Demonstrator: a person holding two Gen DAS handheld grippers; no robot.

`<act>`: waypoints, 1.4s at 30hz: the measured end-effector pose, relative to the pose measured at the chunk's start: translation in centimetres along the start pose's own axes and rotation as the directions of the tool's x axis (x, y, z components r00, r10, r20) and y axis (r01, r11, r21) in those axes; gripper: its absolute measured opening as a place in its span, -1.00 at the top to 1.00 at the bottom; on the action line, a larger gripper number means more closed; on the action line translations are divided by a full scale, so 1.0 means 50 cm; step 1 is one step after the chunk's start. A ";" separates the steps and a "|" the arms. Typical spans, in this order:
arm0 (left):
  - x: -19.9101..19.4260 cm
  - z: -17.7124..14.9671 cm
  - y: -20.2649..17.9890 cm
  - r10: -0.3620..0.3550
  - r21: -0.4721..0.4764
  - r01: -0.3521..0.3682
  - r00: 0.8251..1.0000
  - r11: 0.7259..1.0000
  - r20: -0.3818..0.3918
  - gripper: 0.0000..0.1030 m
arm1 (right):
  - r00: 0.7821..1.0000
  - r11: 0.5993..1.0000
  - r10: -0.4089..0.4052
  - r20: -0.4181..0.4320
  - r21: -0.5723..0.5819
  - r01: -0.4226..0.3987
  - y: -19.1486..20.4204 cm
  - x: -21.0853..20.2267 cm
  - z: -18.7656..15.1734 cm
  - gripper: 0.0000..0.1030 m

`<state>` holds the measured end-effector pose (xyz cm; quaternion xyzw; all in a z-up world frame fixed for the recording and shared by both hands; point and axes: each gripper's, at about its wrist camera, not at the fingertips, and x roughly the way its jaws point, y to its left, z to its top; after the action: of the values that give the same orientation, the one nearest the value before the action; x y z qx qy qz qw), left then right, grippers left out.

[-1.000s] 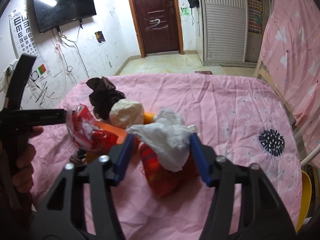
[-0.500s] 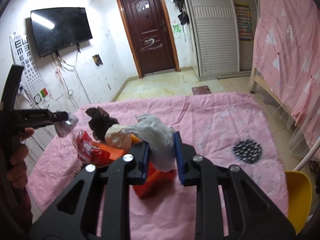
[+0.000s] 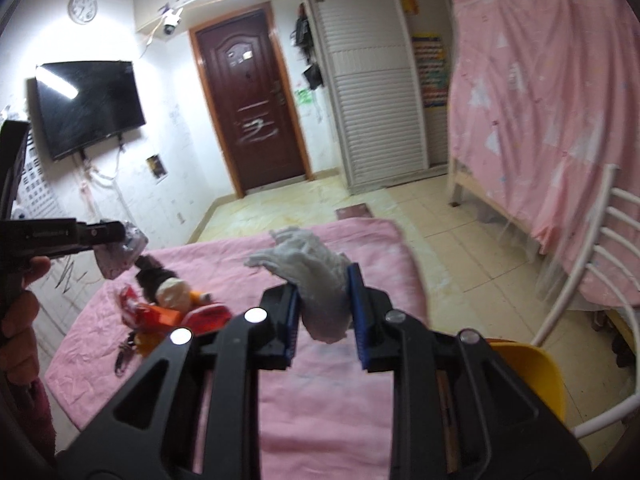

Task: Collect trash
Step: 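Carry the white packet and white bag over the yellow bin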

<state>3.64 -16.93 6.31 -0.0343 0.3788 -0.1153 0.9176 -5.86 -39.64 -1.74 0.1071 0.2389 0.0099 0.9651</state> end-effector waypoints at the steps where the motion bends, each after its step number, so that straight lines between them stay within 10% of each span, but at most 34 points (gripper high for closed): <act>1: 0.000 -0.001 -0.024 -0.014 0.017 0.014 1.000 1.000 -0.002 0.71 | 1.000 1.000 -0.015 0.010 0.013 0.014 -0.020 -0.013 -0.001 0.58; 27: 0.074 -0.145 -0.485 -0.181 0.359 0.239 0.965 0.902 -0.188 0.70 | 0.988 0.963 -0.147 0.038 0.235 0.135 -0.317 -0.128 -0.081 0.58; 37: 0.085 -0.169 -0.542 -0.181 0.397 0.259 0.958 0.880 -0.224 0.15 | 0.991 0.955 -0.130 0.028 0.272 0.118 -0.351 -0.132 -0.102 0.57; 42: 0.070 -0.165 -0.540 -0.179 0.398 0.250 0.962 0.882 -0.208 0.06 | 0.993 0.957 -0.119 0.018 0.269 0.110 -0.346 -0.123 -0.100 0.17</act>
<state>-4.77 -43.79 2.09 0.1323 0.4137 -0.2978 0.8501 -14.18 -55.99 -6.88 0.2227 0.2276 -0.0801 0.9446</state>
